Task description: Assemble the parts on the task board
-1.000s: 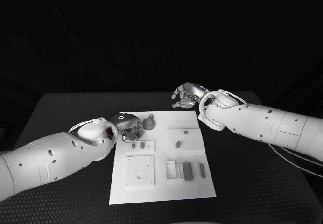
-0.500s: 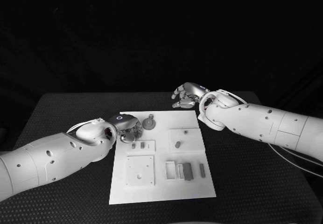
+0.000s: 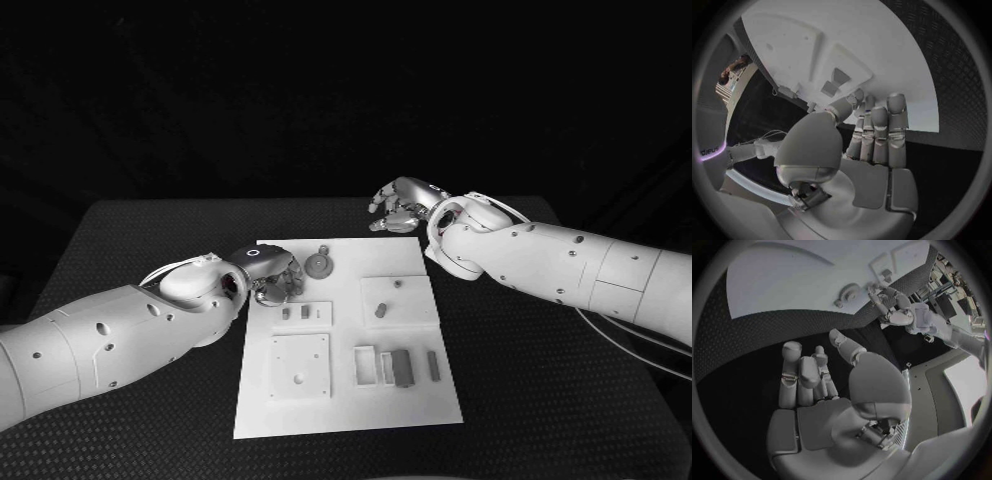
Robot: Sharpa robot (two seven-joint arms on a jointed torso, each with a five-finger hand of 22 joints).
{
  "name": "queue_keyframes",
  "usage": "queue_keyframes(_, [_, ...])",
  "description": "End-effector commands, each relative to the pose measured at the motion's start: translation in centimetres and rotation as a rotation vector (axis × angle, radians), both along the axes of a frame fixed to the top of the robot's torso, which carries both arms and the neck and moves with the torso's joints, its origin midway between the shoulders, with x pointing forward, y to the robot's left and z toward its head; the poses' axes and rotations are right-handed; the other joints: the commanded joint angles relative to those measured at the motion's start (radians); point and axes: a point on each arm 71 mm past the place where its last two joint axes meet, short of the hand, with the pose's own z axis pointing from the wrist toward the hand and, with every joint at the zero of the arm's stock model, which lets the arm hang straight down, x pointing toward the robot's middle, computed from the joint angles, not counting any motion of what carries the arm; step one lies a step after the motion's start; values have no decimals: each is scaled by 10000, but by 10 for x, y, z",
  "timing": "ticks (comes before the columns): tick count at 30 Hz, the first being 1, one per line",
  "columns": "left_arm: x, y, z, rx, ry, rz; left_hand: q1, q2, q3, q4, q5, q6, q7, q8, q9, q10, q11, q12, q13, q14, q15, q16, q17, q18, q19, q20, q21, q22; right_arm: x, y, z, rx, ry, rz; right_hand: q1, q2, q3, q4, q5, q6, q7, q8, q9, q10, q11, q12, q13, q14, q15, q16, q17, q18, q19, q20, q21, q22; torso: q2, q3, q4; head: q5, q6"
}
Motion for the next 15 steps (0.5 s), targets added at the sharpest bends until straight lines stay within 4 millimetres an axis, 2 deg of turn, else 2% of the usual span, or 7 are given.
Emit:
queue_keyframes(1, [2,13,-8,262,141,535,10,-144,-2,66,-28,-196,41,-75,-32,-232,152,4,13,-41,11,30,14,1133,5,55,0,221,0,0,-1,-65,42,92,-92,-30,-1,45,31,-73,120,-69,-10,-39,18,53,-9,-42,23,-41,14,312,-13,-56,-38,190,2,-1,-6,11,15])
queue_keyframes(8, [7,33,-4,-174,-71,1067,-16,-277,-17,100,-29,-370,50,-91,-58,-467,220,-34,-17,-65,74,14,14,1163,-19,106,-5,211,-1,-4,0,-45,17,95,-92,-35,-2,45,30,-70,120,-67,-10,-37,18,54,-10,-41,23,-41,15,312,-13,-57,-38,191,-5,6,-6,1,62])
queue_keyframes(15, [14,61,10,-1350,22,2034,-175,-454,-7,276,-29,-442,83,-38,-55,-602,280,-1,-27,-203,138,-161,-65,1170,-180,194,-154,154,-4,-12,0,232,147,368,-155,-86,-11,103,31,-70,123,-68,-11,-48,22,5,-54,-48,29,-71,-1,312,-44,-42,-54,191,-4,15,-3,-57,180])
